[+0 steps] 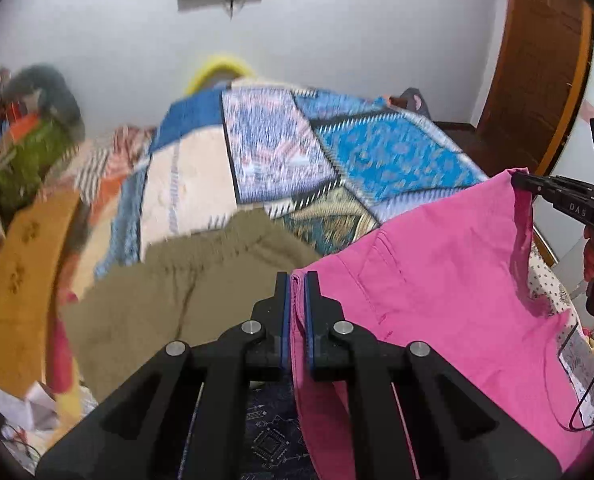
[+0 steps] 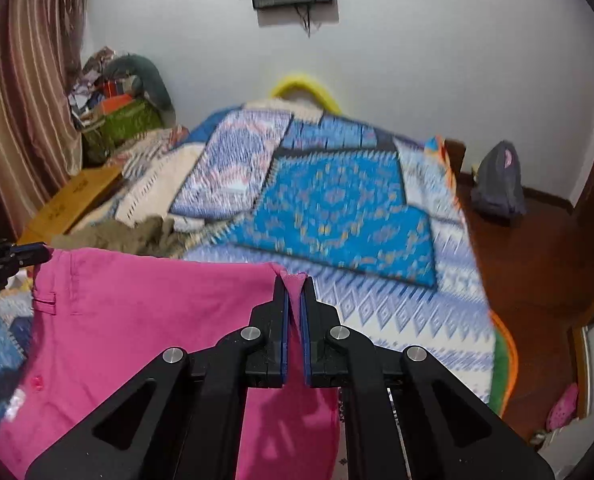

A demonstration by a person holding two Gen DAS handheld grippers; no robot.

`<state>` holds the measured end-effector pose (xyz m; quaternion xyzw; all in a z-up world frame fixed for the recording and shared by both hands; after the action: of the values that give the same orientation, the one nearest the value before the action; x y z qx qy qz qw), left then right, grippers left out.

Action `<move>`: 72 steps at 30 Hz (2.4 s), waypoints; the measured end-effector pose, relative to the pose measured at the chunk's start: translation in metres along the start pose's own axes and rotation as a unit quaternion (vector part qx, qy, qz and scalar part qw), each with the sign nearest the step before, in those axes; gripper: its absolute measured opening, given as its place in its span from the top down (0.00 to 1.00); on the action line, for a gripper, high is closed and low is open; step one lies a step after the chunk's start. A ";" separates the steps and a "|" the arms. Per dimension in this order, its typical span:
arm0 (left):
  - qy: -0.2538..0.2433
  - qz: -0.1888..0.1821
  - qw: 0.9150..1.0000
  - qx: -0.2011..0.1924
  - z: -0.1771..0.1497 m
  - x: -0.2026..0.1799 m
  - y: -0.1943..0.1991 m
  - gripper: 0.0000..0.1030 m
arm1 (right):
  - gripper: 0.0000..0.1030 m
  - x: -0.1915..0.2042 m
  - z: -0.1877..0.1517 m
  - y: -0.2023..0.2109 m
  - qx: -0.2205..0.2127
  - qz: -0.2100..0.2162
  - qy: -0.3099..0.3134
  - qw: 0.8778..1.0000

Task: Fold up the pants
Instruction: 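Lift the pink pants with both tools and fold them over onto themselves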

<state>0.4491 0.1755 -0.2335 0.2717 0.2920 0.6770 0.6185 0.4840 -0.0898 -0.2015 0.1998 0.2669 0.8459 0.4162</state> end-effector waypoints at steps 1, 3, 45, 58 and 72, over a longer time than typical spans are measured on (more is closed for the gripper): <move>-0.003 0.000 1.000 -0.006 0.004 -0.002 0.009 0.95 | 0.96 0.002 0.003 0.008 -0.006 0.002 -0.002 1.000; -0.009 -0.001 1.000 -0.015 0.007 -0.006 0.023 0.95 | 0.96 0.005 0.007 0.025 -0.016 0.003 -0.003 1.000; -0.069 -0.088 0.994 0.009 -0.208 -0.095 0.214 0.95 | 0.96 0.069 -0.182 0.219 -0.029 0.012 -0.075 0.997; -0.059 -0.097 0.993 0.032 -0.244 -0.103 0.212 0.95 | 0.96 0.054 -0.242 0.210 0.010 -0.029 -0.081 0.996; -0.046 -0.085 0.995 0.039 -0.251 -0.088 0.215 0.95 | 0.90 0.045 -0.293 0.197 0.089 -0.060 -0.088 0.990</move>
<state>0.1273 0.0589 -0.2478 0.3007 0.3110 0.5968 0.6758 0.1761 -0.2371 -0.3030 0.2932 0.3149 0.7713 0.4690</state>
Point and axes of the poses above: each gripper's, at about its wrist camera, not at the fingertips, and y roughly against the way its jaws point, x to its left, z to its top, the point moved 10 cm from there along -y, roughly the way its jaws point, and after that the axes turned 1 degree about z, right-handed, at the moved point
